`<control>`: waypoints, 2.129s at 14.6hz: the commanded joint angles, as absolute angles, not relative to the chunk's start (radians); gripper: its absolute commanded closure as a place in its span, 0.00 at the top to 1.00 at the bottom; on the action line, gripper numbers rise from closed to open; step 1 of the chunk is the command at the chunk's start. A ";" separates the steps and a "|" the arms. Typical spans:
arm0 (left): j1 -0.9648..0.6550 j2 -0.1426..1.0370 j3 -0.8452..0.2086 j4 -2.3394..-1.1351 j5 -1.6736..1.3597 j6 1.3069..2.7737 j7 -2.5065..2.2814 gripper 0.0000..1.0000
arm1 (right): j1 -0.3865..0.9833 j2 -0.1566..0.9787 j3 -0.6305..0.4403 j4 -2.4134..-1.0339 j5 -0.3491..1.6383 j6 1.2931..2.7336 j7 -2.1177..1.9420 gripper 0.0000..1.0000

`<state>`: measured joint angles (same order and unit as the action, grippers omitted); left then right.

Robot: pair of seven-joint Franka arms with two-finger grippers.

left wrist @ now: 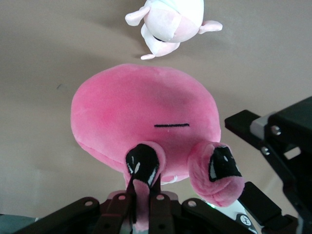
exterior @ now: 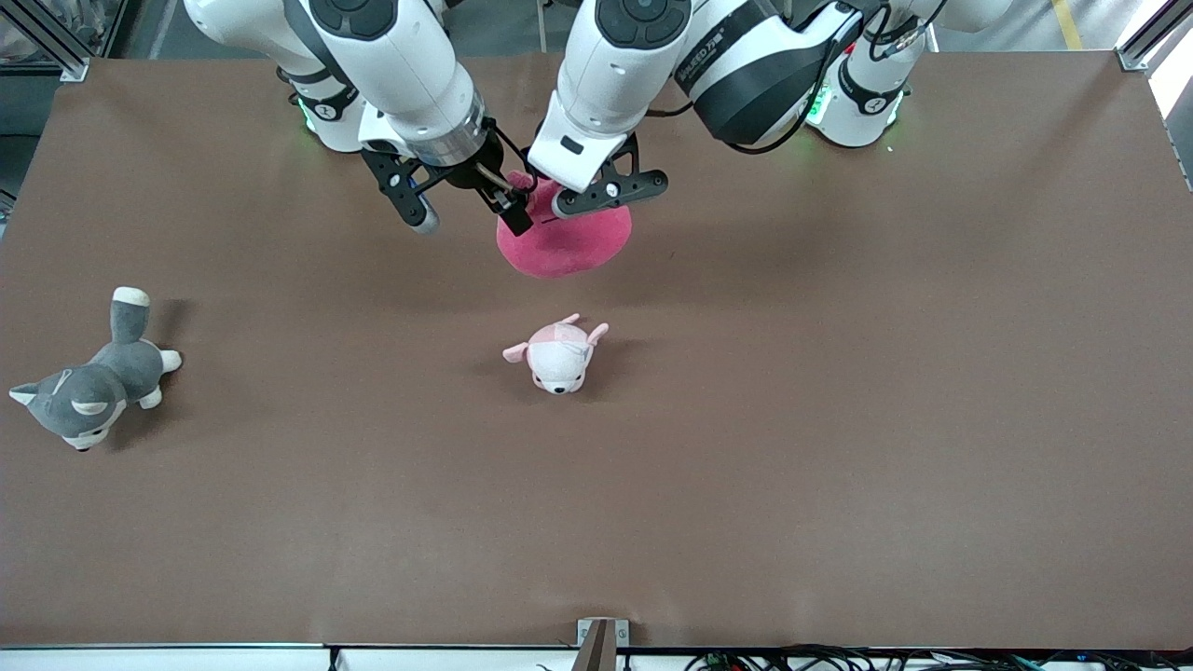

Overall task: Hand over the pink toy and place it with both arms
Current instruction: 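Grasp the hot-pink plush with the right gripper beside the left gripper, then open the left gripper and withdraw while the right gripper carries the plush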

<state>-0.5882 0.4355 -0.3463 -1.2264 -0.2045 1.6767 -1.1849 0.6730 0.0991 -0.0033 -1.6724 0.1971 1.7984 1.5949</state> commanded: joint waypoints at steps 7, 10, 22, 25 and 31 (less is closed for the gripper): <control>-0.603 0.442 -0.336 -1.203 -0.204 1.677 -1.209 0.00 | 0.712 0.083 -0.012 -1.695 0.224 1.776 1.608 0.84; -0.603 0.442 -0.336 -1.203 -0.204 1.677 -1.209 0.00 | 0.710 0.083 -0.012 -1.695 0.224 1.767 1.597 0.61; -0.601 0.437 -0.336 -1.204 -0.202 1.686 -1.210 0.04 | 0.698 0.074 -0.021 -1.690 0.252 1.758 1.569 0.00; -0.600 0.426 -0.337 -1.209 -0.198 1.684 -1.207 0.99 | 0.674 0.074 -0.026 -1.692 0.252 1.756 1.557 0.00; -0.591 0.328 -0.351 -1.212 -0.104 1.607 -1.200 1.00 | 0.569 0.072 -0.028 -1.727 0.249 1.753 1.422 0.00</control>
<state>-0.5968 0.3967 -0.3546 -1.2048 -0.1302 1.6698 -1.1849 0.6252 0.0965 -0.0339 -1.6786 0.2292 1.7461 1.4969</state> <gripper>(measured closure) 0.374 0.881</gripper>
